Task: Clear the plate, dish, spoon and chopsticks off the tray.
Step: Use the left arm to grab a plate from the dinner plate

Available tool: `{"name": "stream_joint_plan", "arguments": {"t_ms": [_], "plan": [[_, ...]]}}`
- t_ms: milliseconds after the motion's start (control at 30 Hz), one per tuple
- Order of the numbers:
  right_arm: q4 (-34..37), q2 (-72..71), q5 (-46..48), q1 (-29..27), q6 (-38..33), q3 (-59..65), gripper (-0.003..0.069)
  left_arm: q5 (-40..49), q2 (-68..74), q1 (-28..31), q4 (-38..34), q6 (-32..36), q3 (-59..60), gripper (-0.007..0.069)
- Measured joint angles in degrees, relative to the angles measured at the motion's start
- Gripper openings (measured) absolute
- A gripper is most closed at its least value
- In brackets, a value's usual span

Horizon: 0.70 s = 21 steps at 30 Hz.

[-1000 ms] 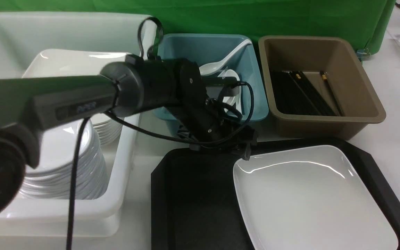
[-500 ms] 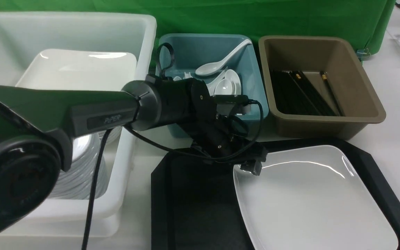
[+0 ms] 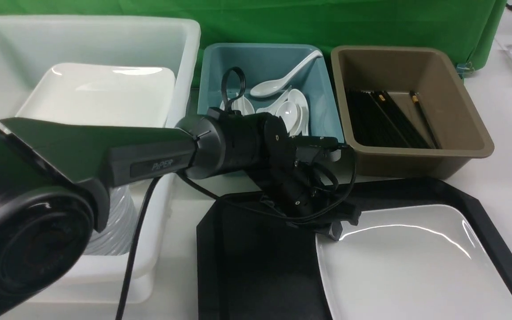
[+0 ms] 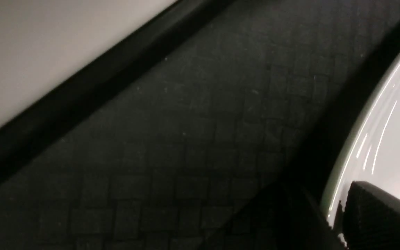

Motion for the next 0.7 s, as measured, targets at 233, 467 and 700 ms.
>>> {"name": "stream_joint_plan", "arguments": {"t_ms": [233,467,700], "plan": [[0.00,0.00,0.00,0.00,0.00,0.00,0.0090,3.01,-3.76,-0.28,2.41,-0.65,-0.19,0.0118],[0.00,0.00,0.18,0.00,0.00,0.00,0.0090,6.30,-10.99,-0.45,8.59,-3.29,-0.27,0.0046],[0.00,0.00,0.28,0.00,0.00,0.00,0.0090,9.53,-15.65,-0.45,16.33,-7.49,-0.27,0.0039]]}}
